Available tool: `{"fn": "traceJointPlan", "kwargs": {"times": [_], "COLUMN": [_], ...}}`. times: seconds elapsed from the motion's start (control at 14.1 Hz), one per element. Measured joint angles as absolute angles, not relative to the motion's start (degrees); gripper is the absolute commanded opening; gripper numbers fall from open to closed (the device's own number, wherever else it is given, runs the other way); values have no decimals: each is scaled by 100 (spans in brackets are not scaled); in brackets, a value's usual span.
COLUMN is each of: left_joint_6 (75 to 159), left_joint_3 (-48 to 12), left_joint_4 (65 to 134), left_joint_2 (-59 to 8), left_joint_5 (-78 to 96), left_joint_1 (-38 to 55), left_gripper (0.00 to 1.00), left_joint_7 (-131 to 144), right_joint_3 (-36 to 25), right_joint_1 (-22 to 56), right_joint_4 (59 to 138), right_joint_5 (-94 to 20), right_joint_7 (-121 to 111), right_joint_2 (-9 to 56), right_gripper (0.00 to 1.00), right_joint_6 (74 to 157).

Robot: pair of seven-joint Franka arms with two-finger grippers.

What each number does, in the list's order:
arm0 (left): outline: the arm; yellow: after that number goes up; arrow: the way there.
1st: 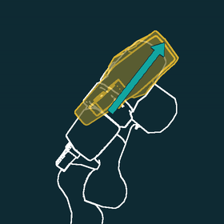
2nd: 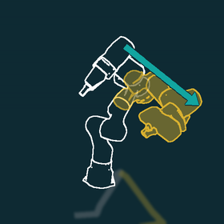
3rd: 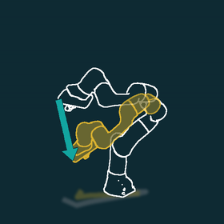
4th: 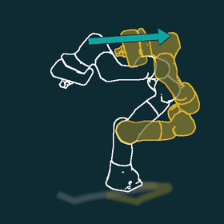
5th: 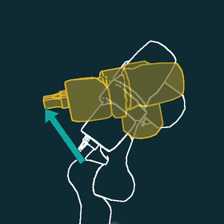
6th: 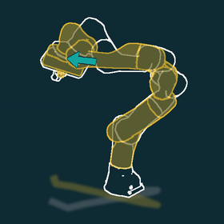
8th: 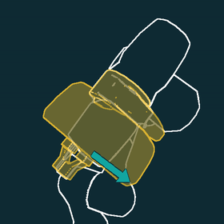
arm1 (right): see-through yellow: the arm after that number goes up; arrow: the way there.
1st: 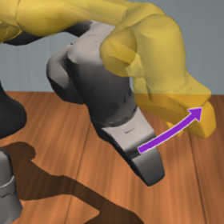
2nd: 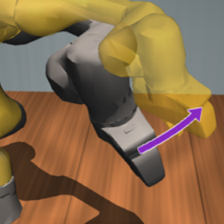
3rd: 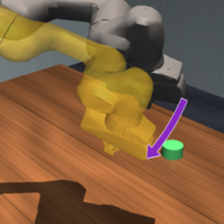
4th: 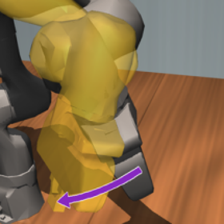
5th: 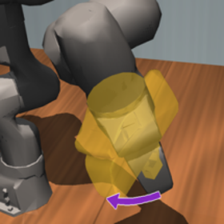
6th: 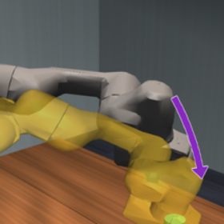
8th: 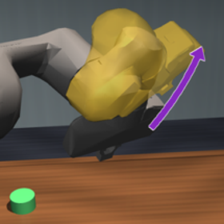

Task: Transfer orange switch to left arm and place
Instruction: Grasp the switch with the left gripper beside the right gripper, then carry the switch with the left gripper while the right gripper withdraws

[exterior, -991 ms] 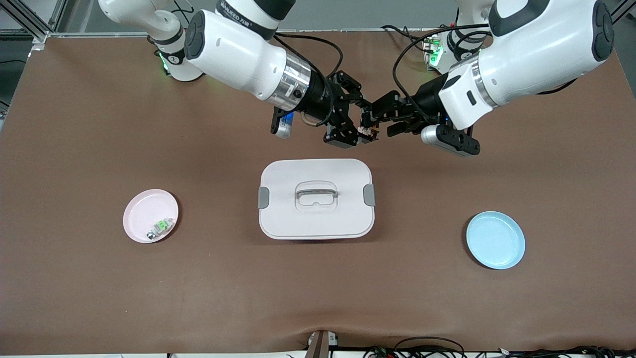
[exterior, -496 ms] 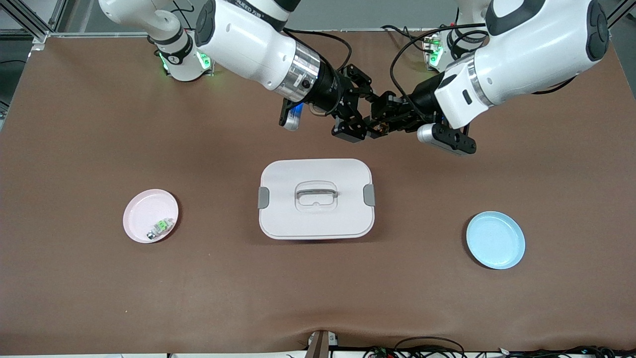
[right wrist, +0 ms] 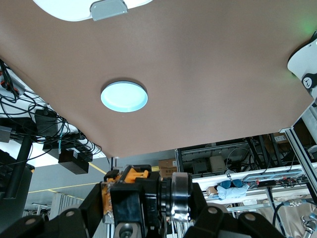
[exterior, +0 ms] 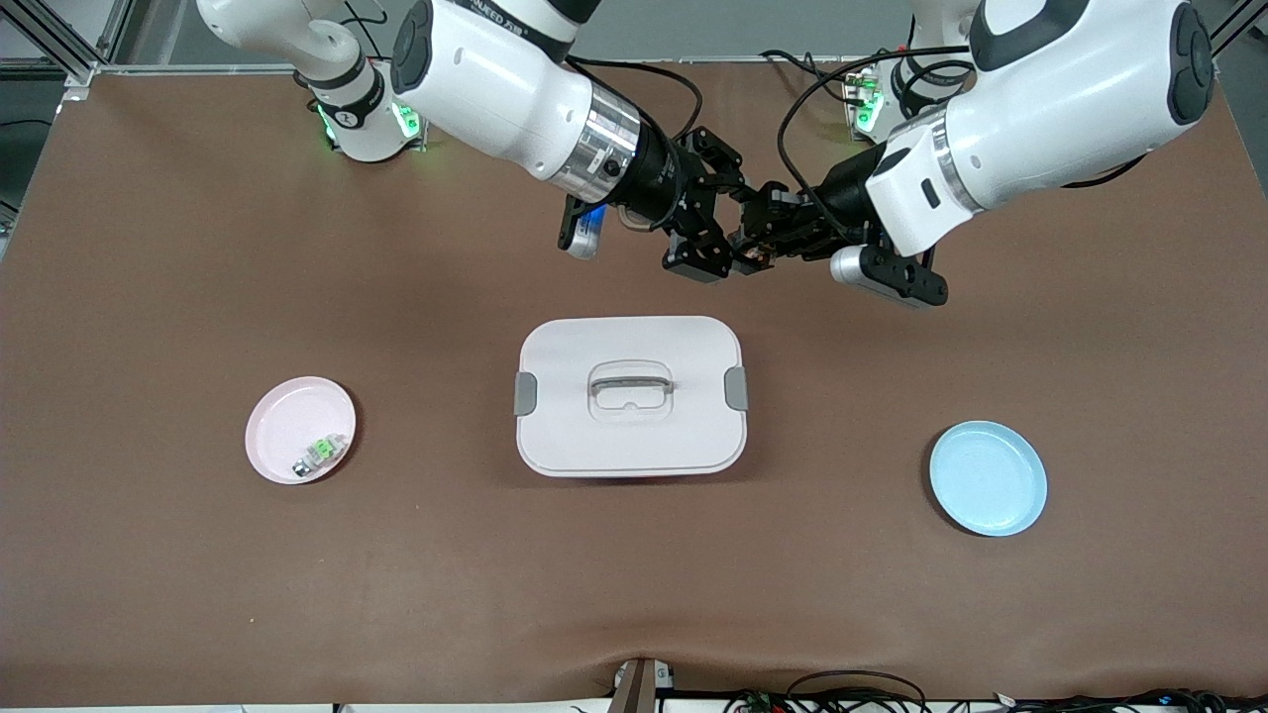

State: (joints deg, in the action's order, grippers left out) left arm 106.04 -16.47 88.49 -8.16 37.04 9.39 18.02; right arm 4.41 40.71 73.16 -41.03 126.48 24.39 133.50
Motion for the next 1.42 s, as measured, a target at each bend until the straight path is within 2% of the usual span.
{"fn": "traceJointPlan", "kwargs": {"times": [0.07, 0.64, 0.78, 0.99, 1.42], "left_joint_6": [10568, 10281, 10271, 10239, 9982], "left_joint_3": [-1647, -1631, -1621, -1583, -1536], "left_joint_4": [8846, 8853, 8857, 8873, 8896], "left_joint_2": [-817, -817, -820, -874, -1268], "left_joint_5": [3704, 3164, 2845, 2438, 1844], "left_joint_1": [929, 891, 884, 822, 240], "left_gripper": [0, 0, 0, 0, 0], "left_joint_7": [1800, 1780, 1768, 1449, 309], "right_joint_3": [445, 333, 332, 319, 298], "right_joint_1": [4079, 4066, 4038, 3960, 3780], "right_joint_4": [7316, 7291, 7287, 7280, 7262], "right_joint_5": [-4104, -4018, -3941, -3930, -3492], "right_joint_7": [12684, 12782, 12133, 10219, 7846], "right_joint_2": [2442, 2444, 2444, 2445, 2442], "right_gripper": [100, 100, 100, 100, 100], "right_joint_6": [13355, 13424, 13329, 12662, 11927]}}
